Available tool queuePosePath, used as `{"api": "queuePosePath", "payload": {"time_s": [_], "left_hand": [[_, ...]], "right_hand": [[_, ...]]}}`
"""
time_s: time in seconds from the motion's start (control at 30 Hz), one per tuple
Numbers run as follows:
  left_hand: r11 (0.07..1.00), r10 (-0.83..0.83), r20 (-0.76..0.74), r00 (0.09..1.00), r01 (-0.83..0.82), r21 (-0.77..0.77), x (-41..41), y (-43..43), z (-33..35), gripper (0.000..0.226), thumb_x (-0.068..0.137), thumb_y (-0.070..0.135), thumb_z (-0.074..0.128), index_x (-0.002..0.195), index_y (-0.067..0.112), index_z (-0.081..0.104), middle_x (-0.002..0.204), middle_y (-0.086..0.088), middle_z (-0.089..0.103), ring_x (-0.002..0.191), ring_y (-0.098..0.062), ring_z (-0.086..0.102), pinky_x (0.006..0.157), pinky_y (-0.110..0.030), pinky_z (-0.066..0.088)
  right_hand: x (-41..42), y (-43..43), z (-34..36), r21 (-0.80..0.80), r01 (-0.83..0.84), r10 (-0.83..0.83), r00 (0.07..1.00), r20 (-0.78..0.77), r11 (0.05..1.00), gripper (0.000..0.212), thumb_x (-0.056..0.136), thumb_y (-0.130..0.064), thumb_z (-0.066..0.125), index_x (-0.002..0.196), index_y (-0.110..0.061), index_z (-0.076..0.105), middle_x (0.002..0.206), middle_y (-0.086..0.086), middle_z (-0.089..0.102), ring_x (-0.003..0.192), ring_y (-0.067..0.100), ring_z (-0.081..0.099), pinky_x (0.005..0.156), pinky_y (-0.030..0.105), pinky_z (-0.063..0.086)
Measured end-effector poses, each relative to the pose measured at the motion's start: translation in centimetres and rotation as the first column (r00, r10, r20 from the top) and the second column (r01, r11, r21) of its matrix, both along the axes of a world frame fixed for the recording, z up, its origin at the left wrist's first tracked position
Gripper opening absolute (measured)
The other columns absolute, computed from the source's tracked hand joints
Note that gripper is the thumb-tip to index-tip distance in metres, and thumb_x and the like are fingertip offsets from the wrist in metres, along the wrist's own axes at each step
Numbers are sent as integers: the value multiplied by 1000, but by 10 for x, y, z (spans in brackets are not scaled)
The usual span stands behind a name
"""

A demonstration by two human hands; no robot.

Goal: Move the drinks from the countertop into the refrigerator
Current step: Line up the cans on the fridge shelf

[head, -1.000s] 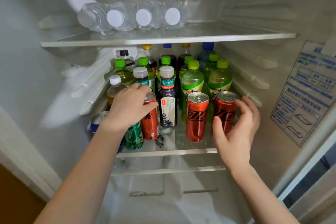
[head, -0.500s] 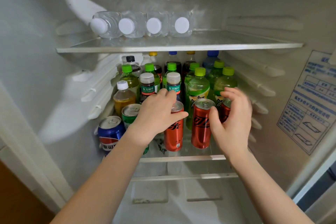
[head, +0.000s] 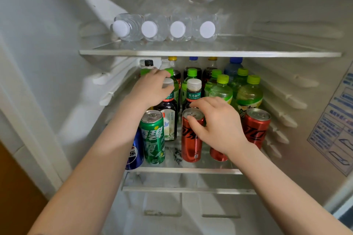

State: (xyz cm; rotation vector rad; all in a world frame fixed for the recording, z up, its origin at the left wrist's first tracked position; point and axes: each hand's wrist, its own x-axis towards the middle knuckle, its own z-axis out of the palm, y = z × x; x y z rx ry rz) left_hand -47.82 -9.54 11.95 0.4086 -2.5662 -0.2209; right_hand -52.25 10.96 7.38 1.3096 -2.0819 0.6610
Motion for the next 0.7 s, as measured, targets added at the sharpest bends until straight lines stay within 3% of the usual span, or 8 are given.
{"api": "queuePosePath", "payload": {"time_s": [0.23,0.47,0.7], "left_hand": [[991,-77,28,997,73,116,-14,-18,-5,41,88,20,62,128,16,52,128,-6,55,112,-19,51,87,-27,38],[963,-149,14,989,142,228,-15,-24,-7,42,87,16,65,127,17,54,126,-4,57,113,-18,54,100,-41,45],[951,-145,11,989,136,277,-10,-20,-6,53,88,18,64,137,18,46,135,-5,52,120,-19,51,105,-39,42]], "right_hand": [[-11,-5,-1,228,47,-47,999,-8,973,42,85,-54,55,113,-24,64,111,-5,65,102,20,55,78,30,44],[-18,-1,1,225,-47,24,994,102,973,40,84,-48,61,117,-25,62,115,-6,64,109,18,55,88,30,44],[-26,2,9,269,-165,114,974,197,949,39,82,-41,66,117,-24,63,117,-4,65,111,16,56,91,37,47]]}}
